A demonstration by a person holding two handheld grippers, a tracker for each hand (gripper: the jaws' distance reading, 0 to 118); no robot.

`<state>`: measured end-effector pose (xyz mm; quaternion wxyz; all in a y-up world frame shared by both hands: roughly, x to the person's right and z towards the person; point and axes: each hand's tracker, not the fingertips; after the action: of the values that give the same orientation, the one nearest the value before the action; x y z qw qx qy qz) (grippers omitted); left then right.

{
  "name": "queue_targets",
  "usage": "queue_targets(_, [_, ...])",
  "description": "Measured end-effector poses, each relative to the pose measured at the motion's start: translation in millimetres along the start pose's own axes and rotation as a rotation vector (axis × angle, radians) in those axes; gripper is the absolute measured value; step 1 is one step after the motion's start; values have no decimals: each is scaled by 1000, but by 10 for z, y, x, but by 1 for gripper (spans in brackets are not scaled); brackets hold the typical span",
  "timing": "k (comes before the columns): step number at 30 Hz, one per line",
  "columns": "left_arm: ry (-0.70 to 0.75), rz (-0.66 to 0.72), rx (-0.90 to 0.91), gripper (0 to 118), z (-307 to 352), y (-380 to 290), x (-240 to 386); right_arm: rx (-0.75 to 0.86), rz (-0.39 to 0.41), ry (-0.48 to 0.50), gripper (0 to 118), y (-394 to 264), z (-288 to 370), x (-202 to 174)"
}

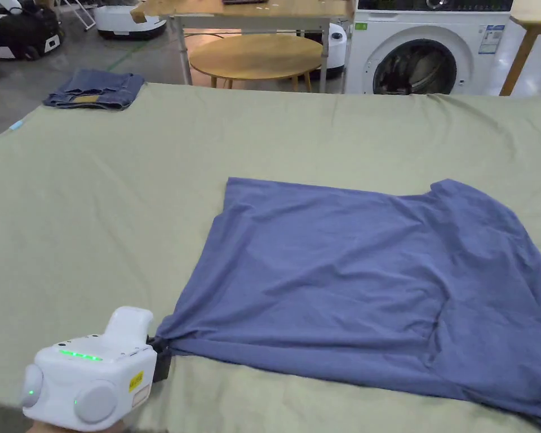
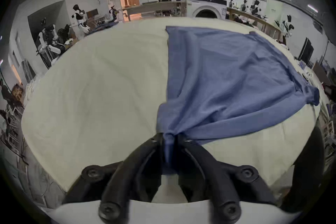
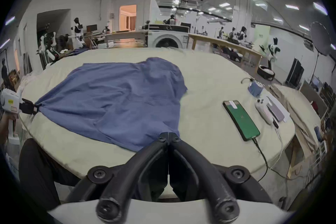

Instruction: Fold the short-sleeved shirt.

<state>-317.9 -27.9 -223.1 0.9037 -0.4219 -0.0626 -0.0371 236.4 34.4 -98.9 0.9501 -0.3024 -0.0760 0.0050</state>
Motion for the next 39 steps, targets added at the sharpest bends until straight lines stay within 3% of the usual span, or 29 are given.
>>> queue_targets(2, [-15, 6, 13, 0, 118, 24, 5, -17, -15, 18, 0, -1, -18, 74])
queue_targets(5, [-10, -8, 11, 0, 295, 71, 120, -14, -23, 48, 0, -9, -45, 155])
queue_targets(6, [0, -9, 17, 0, 323, 80, 133, -24, -31, 65, 20, -5, -69, 182])
queue_targets(8, [-3, -3, 27, 0, 351, 105, 137, -51, -13, 72, 94, -37, -171, 208])
queue_targets(9, [1, -5, 31, 0, 436, 131, 204, -43, 7, 65, 117, -69, -198, 201])
queue_targets(10, [3, -7, 30, 0, 437, 145, 218, -34, 23, 75, 117, -95, -238, 206])
queue_targets(13, [10, -7, 25, 0, 448, 164, 258, -96, 41, 131, 116, -168, -465, 208])
queue_targets(14, [14, -8, 22, 0, 444, 170, 275, -101, 50, 169, 110, -195, -531, 207])
queue_targets(16, [19, -12, 11, 0, 437, 181, 305, -124, 84, 201, 69, -198, -681, 202])
queue_targets(18, [25, -17, 0, 0, 434, 183, 304, -157, 91, 233, 10, -218, -811, 229])
queue_targets(20, [50, -33, 7, 0, 494, 193, 317, -104, -12, 276, 5, -188, -769, 313])
queue_targets(24, [60, -41, 76, 0, 790, 352, 306, 0, -82, 280, 5, 9, -388, 389])
queue_targets(29, [60, -54, 152, 0, 845, 906, 319, 78, -73, 246, 5, 494, -374, 360])
queue_targets(34, [66, -47, 105, 0, 219, 1613, 291, 81, -71, 201, 5, 1095, -984, 271])
queue_targets(36, [74, -10, 28, 0, -164, 1838, 255, 29, -53, 169, 5, 1264, -1383, 233])
queue_targets(39, [54, 83, -104, 0, -721, 2005, 159, -73, -88, 136, 5, 1356, -1957, 204])
